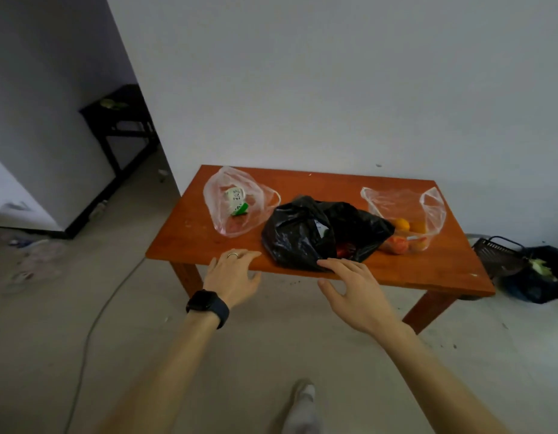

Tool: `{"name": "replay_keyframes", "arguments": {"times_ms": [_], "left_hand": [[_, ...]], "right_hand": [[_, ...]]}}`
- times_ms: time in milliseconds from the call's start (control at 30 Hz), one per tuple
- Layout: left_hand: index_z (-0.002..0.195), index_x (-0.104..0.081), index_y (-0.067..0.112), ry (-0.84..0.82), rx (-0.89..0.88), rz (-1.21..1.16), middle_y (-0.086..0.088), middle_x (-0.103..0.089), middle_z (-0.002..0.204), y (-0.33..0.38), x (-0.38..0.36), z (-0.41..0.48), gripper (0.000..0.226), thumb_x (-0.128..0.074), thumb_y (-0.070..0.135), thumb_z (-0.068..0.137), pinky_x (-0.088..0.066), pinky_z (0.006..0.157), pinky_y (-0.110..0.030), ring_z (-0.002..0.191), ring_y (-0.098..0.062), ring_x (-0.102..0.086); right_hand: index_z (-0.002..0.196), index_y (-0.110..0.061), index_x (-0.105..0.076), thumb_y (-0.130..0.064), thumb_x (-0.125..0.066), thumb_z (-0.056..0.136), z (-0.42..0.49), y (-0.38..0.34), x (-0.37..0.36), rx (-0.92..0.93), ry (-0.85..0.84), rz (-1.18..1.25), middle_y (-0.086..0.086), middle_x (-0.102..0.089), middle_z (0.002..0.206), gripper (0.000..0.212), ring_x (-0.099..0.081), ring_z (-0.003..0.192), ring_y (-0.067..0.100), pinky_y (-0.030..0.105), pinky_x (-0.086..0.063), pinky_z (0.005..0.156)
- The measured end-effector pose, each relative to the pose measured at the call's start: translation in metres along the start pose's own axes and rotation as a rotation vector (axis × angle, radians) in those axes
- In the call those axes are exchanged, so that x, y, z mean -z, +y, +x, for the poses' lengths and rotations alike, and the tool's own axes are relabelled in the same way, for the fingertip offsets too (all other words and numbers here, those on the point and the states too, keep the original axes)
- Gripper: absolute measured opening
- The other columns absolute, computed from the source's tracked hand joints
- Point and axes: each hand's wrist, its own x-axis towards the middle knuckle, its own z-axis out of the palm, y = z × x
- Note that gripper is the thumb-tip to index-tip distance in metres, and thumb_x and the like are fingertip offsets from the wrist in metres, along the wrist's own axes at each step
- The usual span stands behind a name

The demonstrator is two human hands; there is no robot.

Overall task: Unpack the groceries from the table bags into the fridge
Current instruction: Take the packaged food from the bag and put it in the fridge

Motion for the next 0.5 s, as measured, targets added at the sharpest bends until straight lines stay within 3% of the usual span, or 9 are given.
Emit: {"name": "replay_keyframes", "arguments": {"times_ms": [500], "left_hand": [[0.141,-0.047,0.035,0.040,0.142,0.058,0.000,-0.051,0.145,-0.091,0.032,0.202,0.049,-0.054,0.041,0.092,-0.037,0.110,-0.051,0.137,-0.024,-0.041]], "right_hand": [[0.146,-0.032,-0.044,-0.046,-0.048,0.102,0.255,-0.005,-0.052,0.129,-0.176,0.071,-0.010,-0.045,0.150,0.047,-0.033,0.142,0.019,0.035,-0.032,0.115]]}}
